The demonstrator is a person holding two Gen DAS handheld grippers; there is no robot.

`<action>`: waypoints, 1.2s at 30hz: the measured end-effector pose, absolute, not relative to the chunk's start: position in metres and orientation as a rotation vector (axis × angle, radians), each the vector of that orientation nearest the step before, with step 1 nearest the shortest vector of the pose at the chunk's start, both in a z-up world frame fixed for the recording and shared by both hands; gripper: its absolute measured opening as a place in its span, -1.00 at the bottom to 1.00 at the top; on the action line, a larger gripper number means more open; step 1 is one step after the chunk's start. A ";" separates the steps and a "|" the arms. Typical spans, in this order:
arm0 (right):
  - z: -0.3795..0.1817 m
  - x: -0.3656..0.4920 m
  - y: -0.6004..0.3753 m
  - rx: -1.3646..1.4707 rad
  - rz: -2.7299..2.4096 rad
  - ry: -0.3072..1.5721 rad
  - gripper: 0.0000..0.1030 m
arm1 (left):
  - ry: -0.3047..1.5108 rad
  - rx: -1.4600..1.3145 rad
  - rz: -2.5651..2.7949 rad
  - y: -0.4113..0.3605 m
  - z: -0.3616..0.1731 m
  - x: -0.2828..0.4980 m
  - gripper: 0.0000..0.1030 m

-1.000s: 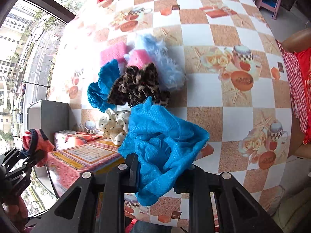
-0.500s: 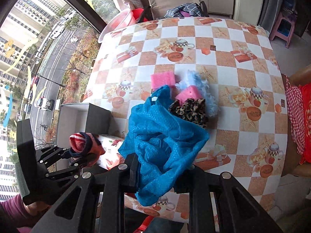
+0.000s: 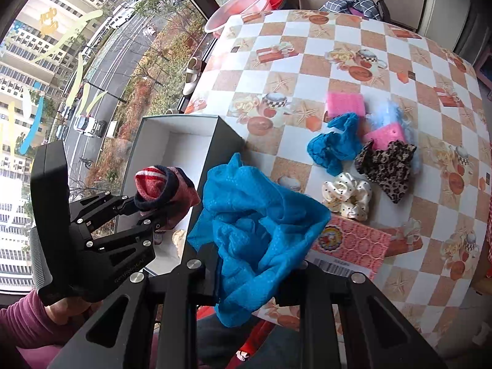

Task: Organize soft objects
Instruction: 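Carry the sock and blue cloth with both tools over the white box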

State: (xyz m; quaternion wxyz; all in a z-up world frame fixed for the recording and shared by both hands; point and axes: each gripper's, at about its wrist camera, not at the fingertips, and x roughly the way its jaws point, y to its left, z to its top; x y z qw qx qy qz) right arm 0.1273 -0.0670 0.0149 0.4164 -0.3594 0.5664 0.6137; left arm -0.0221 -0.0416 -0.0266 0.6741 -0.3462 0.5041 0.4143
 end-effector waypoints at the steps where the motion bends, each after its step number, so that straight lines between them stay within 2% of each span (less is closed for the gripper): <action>1: 0.013 0.119 -0.067 -0.916 1.551 1.424 -0.53 | 1.135 -0.789 0.944 -0.042 -0.029 -0.030 -0.38; 20: -0.007 -0.006 -0.047 -1.205 1.732 1.360 -0.53 | 1.074 -0.960 1.123 -0.062 -0.050 -0.133 -0.39; 36: -0.019 -0.029 -0.041 -1.273 1.752 1.358 -0.53 | 1.076 -0.985 1.141 -0.062 -0.057 -0.146 -0.39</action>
